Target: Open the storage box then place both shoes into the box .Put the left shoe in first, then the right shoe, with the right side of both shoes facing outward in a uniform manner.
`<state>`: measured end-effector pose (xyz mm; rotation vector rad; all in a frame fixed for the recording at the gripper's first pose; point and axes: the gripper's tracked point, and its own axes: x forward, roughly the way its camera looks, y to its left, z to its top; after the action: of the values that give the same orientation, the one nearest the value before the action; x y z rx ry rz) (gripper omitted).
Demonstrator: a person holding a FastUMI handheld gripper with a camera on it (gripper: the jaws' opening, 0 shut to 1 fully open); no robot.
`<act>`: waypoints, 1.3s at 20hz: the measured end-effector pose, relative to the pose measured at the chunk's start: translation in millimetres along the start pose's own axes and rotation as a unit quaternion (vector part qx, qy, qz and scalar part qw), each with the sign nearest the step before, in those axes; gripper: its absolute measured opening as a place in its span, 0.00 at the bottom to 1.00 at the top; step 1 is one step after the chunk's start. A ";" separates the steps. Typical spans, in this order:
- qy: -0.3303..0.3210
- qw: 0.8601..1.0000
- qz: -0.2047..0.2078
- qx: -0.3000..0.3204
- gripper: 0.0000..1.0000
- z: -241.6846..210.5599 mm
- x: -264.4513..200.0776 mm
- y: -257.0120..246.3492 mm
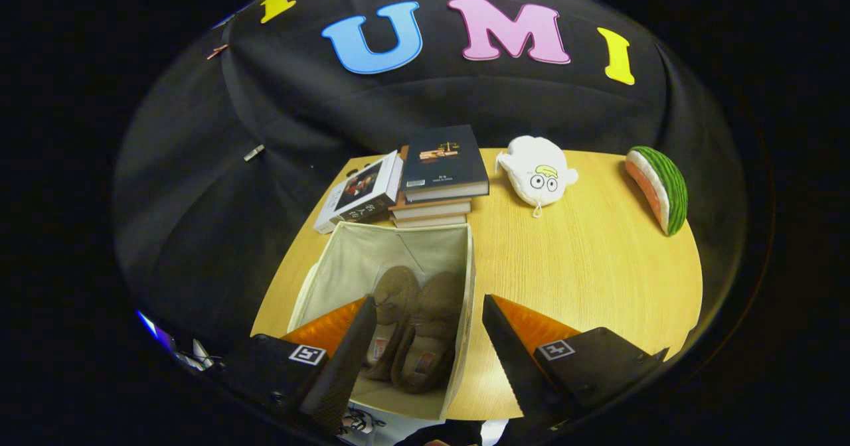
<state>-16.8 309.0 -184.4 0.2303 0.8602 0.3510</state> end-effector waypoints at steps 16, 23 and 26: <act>-0.246 0.963 -0.096 -0.053 0.99 143.4 -107.4 -125.8; -0.307 0.937 -0.153 -0.061 0.98 174.5 -164.0 -189.9; -0.318 0.930 -0.173 -0.065 0.98 178.3 -182.6 -217.8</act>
<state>56.5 27.4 -17.5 0.0549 0.2225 -0.0089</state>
